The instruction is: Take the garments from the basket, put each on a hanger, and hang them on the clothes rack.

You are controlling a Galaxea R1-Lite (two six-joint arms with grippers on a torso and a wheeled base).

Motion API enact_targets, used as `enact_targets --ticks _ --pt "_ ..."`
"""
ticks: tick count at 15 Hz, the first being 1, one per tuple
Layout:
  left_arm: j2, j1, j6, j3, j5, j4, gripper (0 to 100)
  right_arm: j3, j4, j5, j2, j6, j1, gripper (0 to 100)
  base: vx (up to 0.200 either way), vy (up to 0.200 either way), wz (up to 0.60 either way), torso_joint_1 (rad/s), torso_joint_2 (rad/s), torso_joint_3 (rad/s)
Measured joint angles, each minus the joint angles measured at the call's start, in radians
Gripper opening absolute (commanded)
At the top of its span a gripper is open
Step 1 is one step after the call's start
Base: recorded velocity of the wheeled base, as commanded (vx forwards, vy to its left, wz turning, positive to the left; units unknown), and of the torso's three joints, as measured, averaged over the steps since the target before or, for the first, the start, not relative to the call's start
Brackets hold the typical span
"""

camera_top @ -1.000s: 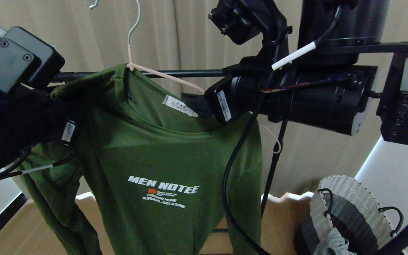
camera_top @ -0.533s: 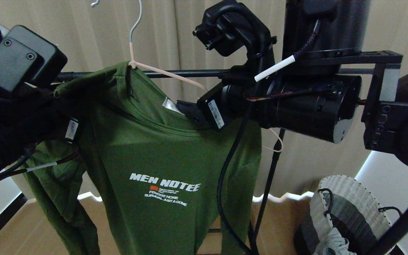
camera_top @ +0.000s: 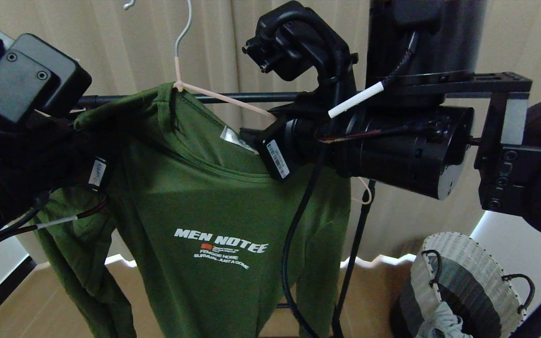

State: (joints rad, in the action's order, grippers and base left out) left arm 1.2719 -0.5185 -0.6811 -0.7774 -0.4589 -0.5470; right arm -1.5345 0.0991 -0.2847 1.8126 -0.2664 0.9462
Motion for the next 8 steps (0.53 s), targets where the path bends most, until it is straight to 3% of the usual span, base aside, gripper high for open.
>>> enact_targets --ticks 8 --pt "0.000 -0.001 0.000 0.000 0.005 -0.002 0 0.000 0.001 0.004 -0.004 0.003 0.000 0 0.000 0.000 0.00 0.000 0.00 0.000"
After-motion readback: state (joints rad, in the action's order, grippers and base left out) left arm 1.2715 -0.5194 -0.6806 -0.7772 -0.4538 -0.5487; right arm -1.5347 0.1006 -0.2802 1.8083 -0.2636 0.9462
